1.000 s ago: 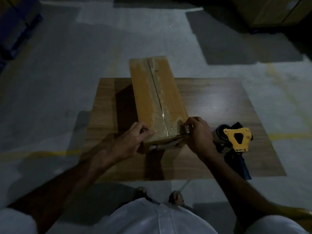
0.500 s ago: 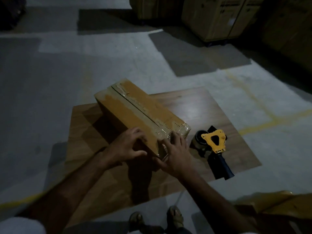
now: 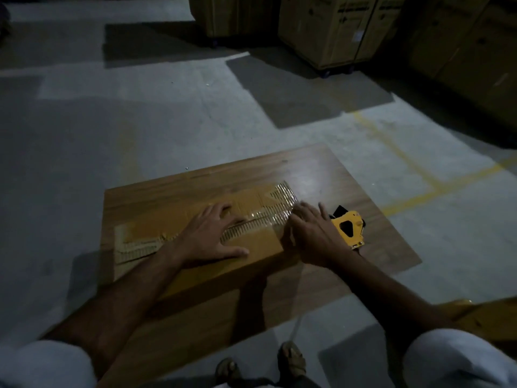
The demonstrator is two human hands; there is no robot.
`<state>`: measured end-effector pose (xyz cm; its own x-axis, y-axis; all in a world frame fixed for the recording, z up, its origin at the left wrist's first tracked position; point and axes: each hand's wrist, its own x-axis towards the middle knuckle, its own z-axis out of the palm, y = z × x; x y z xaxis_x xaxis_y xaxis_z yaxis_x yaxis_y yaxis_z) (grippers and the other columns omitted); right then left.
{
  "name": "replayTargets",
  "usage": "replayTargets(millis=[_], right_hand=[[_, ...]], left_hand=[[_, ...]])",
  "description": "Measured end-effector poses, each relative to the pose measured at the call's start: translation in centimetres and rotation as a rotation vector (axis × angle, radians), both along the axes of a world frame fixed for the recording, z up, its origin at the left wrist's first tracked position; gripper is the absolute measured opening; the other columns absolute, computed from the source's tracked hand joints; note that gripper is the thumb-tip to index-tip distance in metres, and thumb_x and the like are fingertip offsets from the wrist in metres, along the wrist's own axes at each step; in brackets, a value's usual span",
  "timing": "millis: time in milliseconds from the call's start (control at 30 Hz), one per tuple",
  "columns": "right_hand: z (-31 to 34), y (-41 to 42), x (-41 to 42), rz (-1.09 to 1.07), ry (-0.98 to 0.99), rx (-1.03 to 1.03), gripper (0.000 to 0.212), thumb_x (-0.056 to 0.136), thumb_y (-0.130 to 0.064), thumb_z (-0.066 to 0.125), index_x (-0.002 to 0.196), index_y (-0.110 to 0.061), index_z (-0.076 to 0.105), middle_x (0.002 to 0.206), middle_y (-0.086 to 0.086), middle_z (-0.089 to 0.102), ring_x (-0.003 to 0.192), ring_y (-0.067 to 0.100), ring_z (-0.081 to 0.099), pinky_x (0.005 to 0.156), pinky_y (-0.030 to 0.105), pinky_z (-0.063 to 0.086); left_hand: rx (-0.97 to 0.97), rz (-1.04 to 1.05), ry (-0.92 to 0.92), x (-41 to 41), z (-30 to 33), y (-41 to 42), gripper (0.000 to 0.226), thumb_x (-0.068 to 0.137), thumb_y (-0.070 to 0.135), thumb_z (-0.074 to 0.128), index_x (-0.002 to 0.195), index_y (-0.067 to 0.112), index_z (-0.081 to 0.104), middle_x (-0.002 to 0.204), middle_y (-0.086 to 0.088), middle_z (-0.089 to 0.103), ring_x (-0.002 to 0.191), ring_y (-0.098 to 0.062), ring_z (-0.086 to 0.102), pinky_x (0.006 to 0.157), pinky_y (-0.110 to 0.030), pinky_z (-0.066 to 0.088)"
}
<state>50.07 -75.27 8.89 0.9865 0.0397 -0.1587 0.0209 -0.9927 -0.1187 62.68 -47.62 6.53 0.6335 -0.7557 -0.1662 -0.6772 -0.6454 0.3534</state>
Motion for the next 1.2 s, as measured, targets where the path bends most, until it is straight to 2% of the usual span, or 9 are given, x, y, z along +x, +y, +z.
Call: replayTargets(millis=[133, 233, 333, 467, 633, 800, 933, 1033, 1200], right_hand=[[-2.0, 7.1, -2.1, -0.358, -0.147, 0.168, 0.054, 0.089, -0.054, 0.069, 0.136, -0.033, 0.053, 0.171, 0.021, 0.007, 0.159, 0.038, -0.005, 0.125, 0.055, -0.001], [-3.0, 12.9, -4.3, -0.578, -0.120, 0.415, 0.065, 0.092, -0.072, 0.051, 0.150, -0.045, 0.040, 0.169, 0.026, -0.006, 0.158, 0.039, -0.012, 0.126, 0.054, 0.003], [-2.8, 15.0, -3.4, -0.699, 0.004, 0.692, 0.088, 0.088, -0.076, 0.057, 0.162, -0.046, 0.018, 0.165, 0.030, -0.003, 0.150, 0.047, 0.024, 0.122, 0.045, 0.026], [-3.3, 13.6, 0.2, -0.645, 0.013, 0.685, 0.090, 0.089, -0.070, 0.063, 0.163, -0.042, 0.018, 0.162, 0.036, 0.003, 0.141, 0.052, 0.038, 0.119, 0.048, 0.035], [-3.6, 8.9, 6.9, -0.511, 0.063, 0.755, 0.072, 0.098, -0.055, 0.062, 0.161, -0.042, 0.030, 0.169, 0.024, -0.003, 0.146, 0.049, 0.034, 0.118, 0.054, 0.039], [-3.2, 9.7, 7.7, -0.560, -0.030, 0.712, 0.069, 0.097, -0.054, 0.064, 0.156, -0.038, 0.032, 0.149, 0.016, 0.041, 0.127, 0.036, 0.056, 0.101, 0.055, 0.054], [-3.9, 14.7, 2.9, -0.528, 0.002, 0.630, 0.085, 0.090, -0.066, 0.064, 0.159, -0.039, 0.021, 0.144, 0.016, 0.049, 0.127, 0.036, 0.055, 0.101, 0.053, 0.053], [-3.6, 13.5, 4.7, -0.482, -0.019, 0.588, 0.075, 0.093, -0.053, 0.065, 0.158, -0.035, 0.032, 0.141, 0.017, 0.053, 0.126, 0.037, 0.056, 0.102, 0.049, 0.052], [-0.8, 7.3, 10.2, -0.261, 0.104, 0.632, 0.056, 0.087, -0.012, 0.070, 0.140, -0.030, 0.064, 0.148, 0.013, 0.053, 0.130, 0.029, 0.055, 0.100, 0.038, 0.051]], left_hand=[[-0.005, 0.138, -0.036, 1.4, -1.2, 0.1, 0.093, 0.071, 0.104, 0.038, 0.152, 0.062, 0.022, 0.170, -0.003, 0.009, 0.157, -0.033, 0.007, 0.120, -0.050, -0.006], [0.051, 0.240, 0.003, 3.0, -1.5, 1.2, 0.095, 0.071, 0.104, 0.035, 0.154, 0.066, 0.011, 0.172, -0.012, 0.005, 0.158, -0.037, 0.001, 0.125, -0.057, -0.006], [0.081, 0.262, 0.016, 3.4, -1.3, 1.3, 0.095, 0.070, 0.105, 0.033, 0.153, 0.067, 0.006, 0.165, -0.023, 0.022, 0.155, -0.041, 0.016, 0.126, -0.060, 0.005], [0.105, 0.373, -0.024, 3.2, -0.5, 0.7, 0.096, 0.074, 0.101, 0.033, 0.157, 0.058, 0.014, 0.159, -0.025, 0.032, 0.146, -0.042, 0.031, 0.118, -0.057, 0.026], [0.234, 0.487, 0.009, 3.0, 0.4, 0.8, 0.097, 0.081, 0.095, 0.030, 0.162, 0.049, 0.001, 0.164, -0.028, 0.020, 0.148, -0.045, 0.025, 0.117, -0.056, 0.022], [0.288, 0.410, 0.024, 4.2, 1.5, 2.7, 0.104, 0.078, 0.098, 0.028, 0.163, 0.045, 0.002, 0.162, -0.018, 0.037, 0.142, -0.040, 0.042, 0.114, -0.056, 0.038], [0.288, 0.403, 0.000, 3.4, 1.4, 3.8, 0.108, 0.074, 0.099, 0.022, 0.163, 0.043, 0.001, 0.160, -0.016, 0.041, 0.140, -0.038, 0.047, 0.111, -0.053, 0.042], [0.280, 0.500, -0.015, 1.9, 0.8, 3.5, 0.103, 0.081, 0.095, 0.023, 0.165, 0.038, 0.001, 0.152, -0.026, 0.043, 0.133, -0.043, 0.049, 0.105, -0.050, 0.043], [0.115, 0.639, 0.231, -4.8, -0.3, 1.2, 0.105, 0.088, 0.085, 0.041, 0.162, 0.037, -0.016, 0.155, -0.021, 0.037, 0.129, -0.045, 0.052, 0.090, -0.045, 0.045]])
